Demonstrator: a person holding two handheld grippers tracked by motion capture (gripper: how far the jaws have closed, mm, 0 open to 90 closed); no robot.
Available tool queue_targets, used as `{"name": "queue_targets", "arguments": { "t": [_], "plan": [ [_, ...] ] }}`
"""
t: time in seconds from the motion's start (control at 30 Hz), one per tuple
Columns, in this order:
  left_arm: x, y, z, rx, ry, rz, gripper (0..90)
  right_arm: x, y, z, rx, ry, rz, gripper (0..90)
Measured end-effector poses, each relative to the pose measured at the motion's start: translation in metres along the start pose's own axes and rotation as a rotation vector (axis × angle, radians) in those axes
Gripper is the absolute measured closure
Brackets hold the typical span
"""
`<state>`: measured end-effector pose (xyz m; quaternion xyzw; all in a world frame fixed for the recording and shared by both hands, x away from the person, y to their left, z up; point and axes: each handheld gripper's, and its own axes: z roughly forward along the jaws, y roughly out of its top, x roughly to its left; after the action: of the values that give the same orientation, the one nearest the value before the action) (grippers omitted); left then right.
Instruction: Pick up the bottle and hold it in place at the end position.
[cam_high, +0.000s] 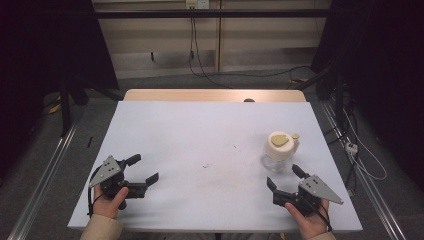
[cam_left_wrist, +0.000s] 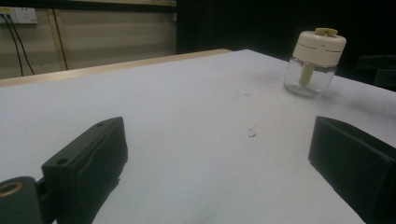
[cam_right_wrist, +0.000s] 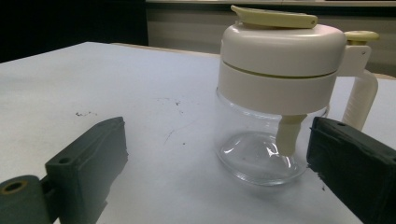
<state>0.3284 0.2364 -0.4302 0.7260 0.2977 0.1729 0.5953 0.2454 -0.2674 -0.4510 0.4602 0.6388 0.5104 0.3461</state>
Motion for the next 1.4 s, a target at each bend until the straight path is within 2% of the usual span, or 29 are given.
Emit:
{"name": "queue_targets", "arguments": {
  "t": [0.33,0.57,0.77,0.97,1.03,1.4],
  "plan": [
    [0.001,0.000,0.000,-0.006,0.002,-0.006,4.5,-0.001,0.002,0.004,0.009,-0.013,-0.011,4.8],
    [0.000,0.001,0.000,-0.005,-0.002,-0.004,4.5,-0.012,0.008,0.010,0.012,-0.027,-0.014,3.5],
    [0.000,0.000,0.000,-0.001,-0.002,0.001,4.5,-0.021,0.014,0.020,0.017,-0.040,-0.005,3.5],
    [0.001,-0.001,0.000,0.000,-0.005,-0.006,4.5,-0.031,0.017,0.030,0.031,-0.059,0.027,3.5],
    [0.001,0.000,-0.001,-0.003,-0.006,-0.005,4.5,-0.034,0.016,0.034,0.034,-0.052,0.043,3.5],
    [0.001,-0.001,-0.001,-0.001,-0.006,-0.002,4.5,-0.039,0.019,0.048,0.057,-0.072,0.060,3.8]
  ]
}}
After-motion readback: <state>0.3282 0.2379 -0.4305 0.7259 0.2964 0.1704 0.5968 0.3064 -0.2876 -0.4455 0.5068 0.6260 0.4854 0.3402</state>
